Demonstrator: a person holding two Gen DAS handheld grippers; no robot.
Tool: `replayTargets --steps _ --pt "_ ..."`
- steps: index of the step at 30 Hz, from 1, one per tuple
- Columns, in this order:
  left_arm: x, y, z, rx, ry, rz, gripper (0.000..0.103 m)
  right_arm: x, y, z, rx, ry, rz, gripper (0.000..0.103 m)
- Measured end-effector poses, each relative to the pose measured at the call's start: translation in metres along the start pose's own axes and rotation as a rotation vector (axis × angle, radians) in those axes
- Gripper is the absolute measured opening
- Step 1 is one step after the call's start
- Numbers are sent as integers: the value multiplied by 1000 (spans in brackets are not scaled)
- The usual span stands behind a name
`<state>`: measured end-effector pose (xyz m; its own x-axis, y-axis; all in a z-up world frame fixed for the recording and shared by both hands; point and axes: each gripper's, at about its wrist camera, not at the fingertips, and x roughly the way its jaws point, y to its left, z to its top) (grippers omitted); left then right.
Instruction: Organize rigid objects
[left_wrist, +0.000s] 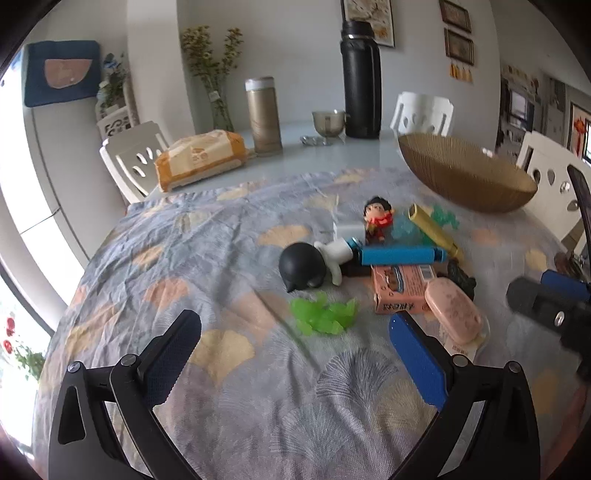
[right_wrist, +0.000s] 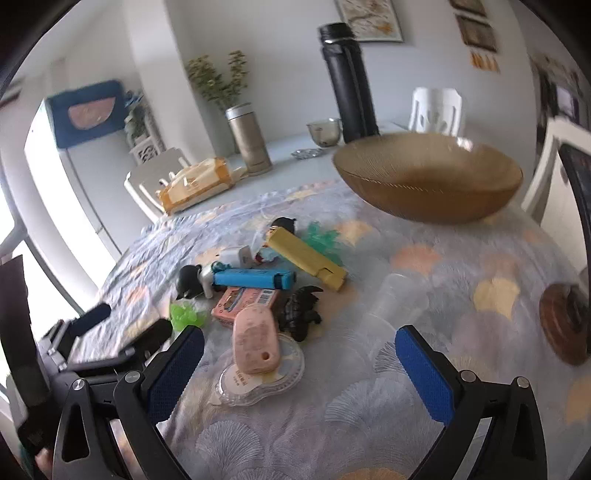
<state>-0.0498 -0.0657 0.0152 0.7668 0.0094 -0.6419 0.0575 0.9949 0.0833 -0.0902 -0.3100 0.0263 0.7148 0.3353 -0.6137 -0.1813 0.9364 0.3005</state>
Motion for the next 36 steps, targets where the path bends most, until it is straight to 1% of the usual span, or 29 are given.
replayTargets --steps 2,3,4,5,6,7,9,11,15,18,26,36 --pt "5 1 1 -4 27 8 102 4 -1 4 38 13 2 103" --pt "10 2 4 -19 66 39 102 7 -3 5 55 28 -13 103" --pt "12 2 3 -39 86 49 102 16 -8 4 54 32 -14 103" --pt "12 3 0 -68 92 27 102 19 -6 4 48 46 -24 103" --pt "11 3 -2 -76 84 9 102 21 -6 4 38 54 -19 103" --pt "9 1 -3 -56 72 22 102 23 -4 4 24 61 -19 103" --pt "5 0 -5 -45 51 38 102 21 10 3 -35 55 -55 103" --pt "5 0 -5 -49 57 24 102 20 21 0 -90 43 -74 103" --pt "7 0 -4 -54 69 29 102 19 34 -3 -154 31 -117 103" --pt "8 2 -4 -64 73 17 102 20 35 -3 -159 29 -130 103" --pt "8 2 -3 -61 76 9 102 22 29 -3 -122 35 -122 103" --pt "9 1 -4 -63 75 3 102 24 32 -4 -135 41 -127 103"
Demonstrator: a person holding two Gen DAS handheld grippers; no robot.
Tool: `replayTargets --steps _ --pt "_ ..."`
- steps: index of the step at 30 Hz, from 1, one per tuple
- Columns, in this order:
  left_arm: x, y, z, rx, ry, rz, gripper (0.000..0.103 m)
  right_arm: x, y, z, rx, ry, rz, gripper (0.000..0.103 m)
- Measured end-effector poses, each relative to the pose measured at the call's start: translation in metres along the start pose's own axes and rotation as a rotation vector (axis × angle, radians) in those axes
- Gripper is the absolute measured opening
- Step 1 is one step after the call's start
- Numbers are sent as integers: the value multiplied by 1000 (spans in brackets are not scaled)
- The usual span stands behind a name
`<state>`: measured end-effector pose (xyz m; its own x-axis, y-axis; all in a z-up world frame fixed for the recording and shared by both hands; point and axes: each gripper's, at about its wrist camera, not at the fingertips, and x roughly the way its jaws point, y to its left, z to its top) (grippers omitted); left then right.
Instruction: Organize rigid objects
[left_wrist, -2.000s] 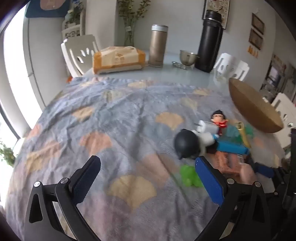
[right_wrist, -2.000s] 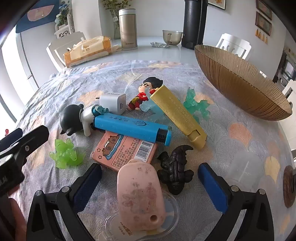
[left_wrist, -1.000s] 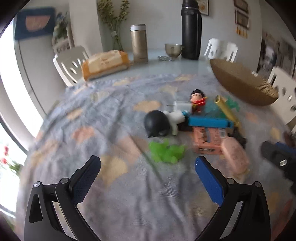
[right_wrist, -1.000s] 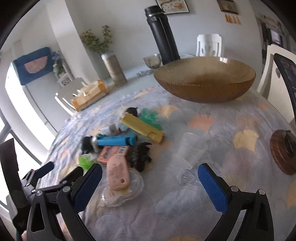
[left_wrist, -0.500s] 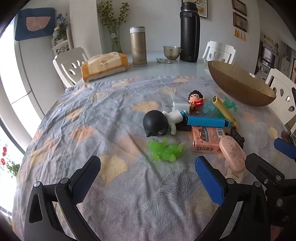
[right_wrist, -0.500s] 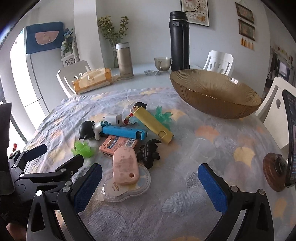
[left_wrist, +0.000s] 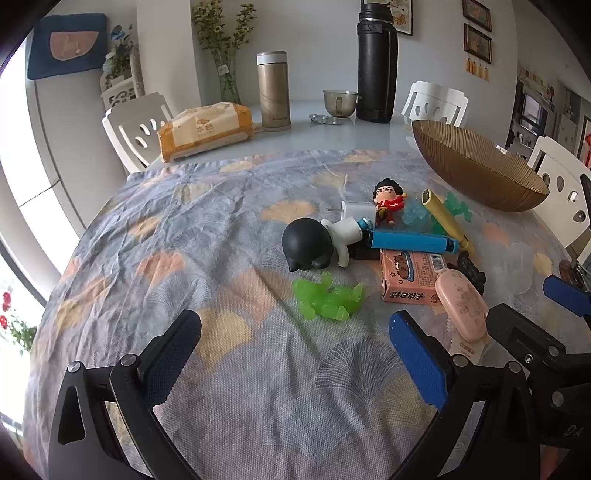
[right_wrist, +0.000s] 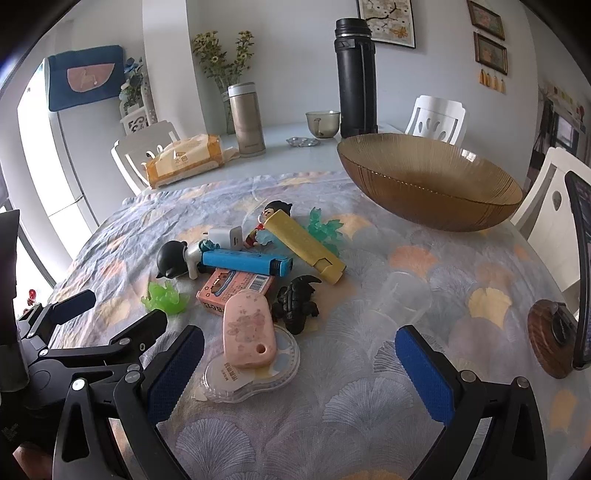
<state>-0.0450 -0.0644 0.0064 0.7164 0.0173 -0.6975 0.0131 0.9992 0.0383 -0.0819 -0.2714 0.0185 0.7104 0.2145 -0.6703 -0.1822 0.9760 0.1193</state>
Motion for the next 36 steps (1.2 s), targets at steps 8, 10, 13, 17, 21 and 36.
replayTargets --steps 8,10,13,17,21,36 --pt "0 0 0 -2 0 1 102 3 -4 1 21 12 0 103" --pt "0 0 0 -2 0 1 102 3 -4 1 20 14 -1 103" --pt "0 0 0 -1 0 1 102 3 -4 1 18 15 -1 103" --pt "0 0 0 -2 -1 1 102 3 -4 1 16 15 0 103" --pt "0 -1 0 -3 -1 1 102 3 -4 1 15 13 1 103" --pt "0 0 0 -6 0 2 102 3 -3 1 7 17 -5 103"
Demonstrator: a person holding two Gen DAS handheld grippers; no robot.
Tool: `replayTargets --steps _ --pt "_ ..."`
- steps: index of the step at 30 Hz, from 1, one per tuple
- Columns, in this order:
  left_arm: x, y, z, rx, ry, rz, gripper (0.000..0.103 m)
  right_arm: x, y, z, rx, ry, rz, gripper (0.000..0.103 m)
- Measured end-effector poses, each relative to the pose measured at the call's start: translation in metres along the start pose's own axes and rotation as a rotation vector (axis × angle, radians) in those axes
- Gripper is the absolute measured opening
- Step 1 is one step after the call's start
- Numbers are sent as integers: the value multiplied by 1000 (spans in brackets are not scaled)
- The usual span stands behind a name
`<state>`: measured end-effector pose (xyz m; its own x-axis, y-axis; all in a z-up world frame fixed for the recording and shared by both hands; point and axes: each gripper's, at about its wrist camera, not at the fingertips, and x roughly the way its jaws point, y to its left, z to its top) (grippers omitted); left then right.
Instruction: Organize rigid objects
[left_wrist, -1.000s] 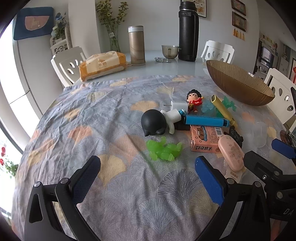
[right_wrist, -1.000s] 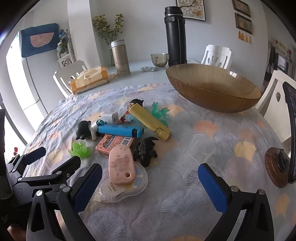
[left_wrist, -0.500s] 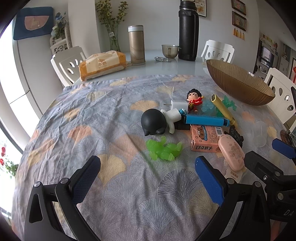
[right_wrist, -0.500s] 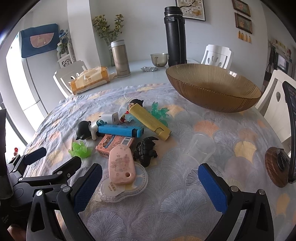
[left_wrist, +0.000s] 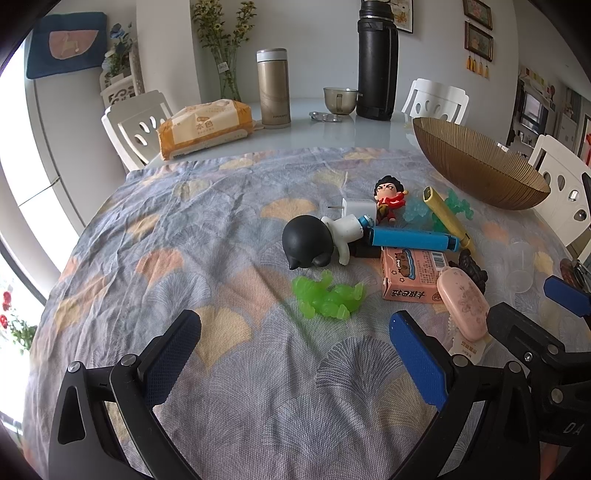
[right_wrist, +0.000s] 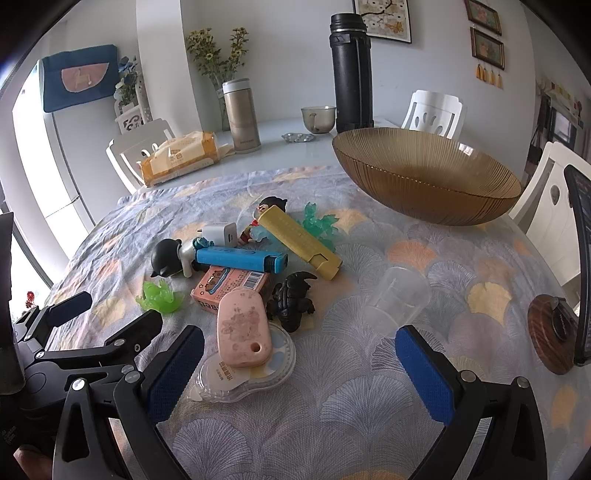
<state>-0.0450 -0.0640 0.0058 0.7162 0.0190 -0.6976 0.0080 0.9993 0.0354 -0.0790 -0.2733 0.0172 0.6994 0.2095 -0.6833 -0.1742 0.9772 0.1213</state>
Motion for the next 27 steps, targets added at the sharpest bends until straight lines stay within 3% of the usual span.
replayTargets --steps 27 --pt "0 1 -1 -1 1 -2 102 0 0 -1 -2 -1 -1 103"
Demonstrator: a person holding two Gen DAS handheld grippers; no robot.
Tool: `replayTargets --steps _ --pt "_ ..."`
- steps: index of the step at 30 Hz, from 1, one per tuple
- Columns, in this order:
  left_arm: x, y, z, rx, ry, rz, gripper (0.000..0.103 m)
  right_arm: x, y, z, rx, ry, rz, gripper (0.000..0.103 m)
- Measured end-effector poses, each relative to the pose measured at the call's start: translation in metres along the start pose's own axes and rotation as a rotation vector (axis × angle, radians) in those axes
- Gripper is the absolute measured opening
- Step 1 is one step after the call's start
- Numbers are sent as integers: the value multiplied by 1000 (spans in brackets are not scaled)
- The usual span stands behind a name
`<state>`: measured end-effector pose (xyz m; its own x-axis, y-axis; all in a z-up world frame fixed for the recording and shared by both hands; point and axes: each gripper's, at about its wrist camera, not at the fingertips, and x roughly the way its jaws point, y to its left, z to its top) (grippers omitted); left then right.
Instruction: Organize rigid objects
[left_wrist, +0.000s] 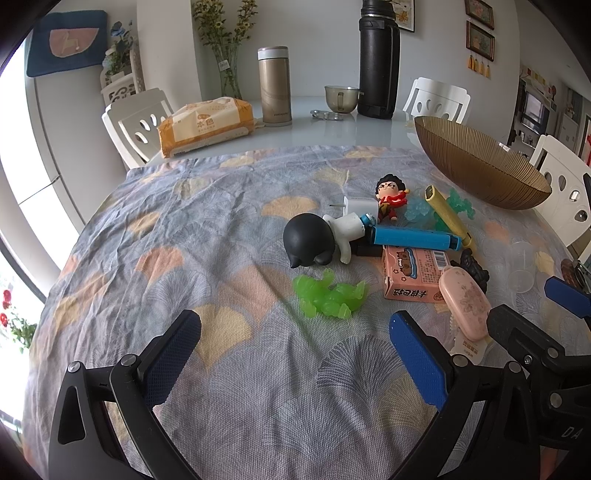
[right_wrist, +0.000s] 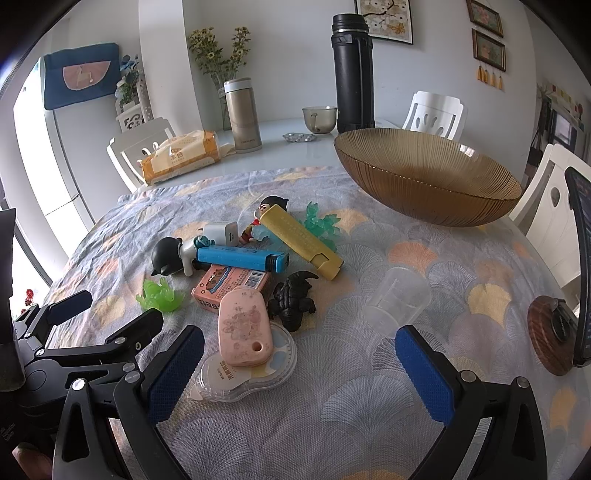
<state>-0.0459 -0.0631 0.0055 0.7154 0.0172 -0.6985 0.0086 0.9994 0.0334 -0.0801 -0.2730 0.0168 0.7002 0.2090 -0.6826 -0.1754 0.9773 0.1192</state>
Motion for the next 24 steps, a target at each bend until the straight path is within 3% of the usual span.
replayTargets --steps 24 --pt "-1 0 0 -2 0 2 102 -1 1 0 -1 -1 0 103"
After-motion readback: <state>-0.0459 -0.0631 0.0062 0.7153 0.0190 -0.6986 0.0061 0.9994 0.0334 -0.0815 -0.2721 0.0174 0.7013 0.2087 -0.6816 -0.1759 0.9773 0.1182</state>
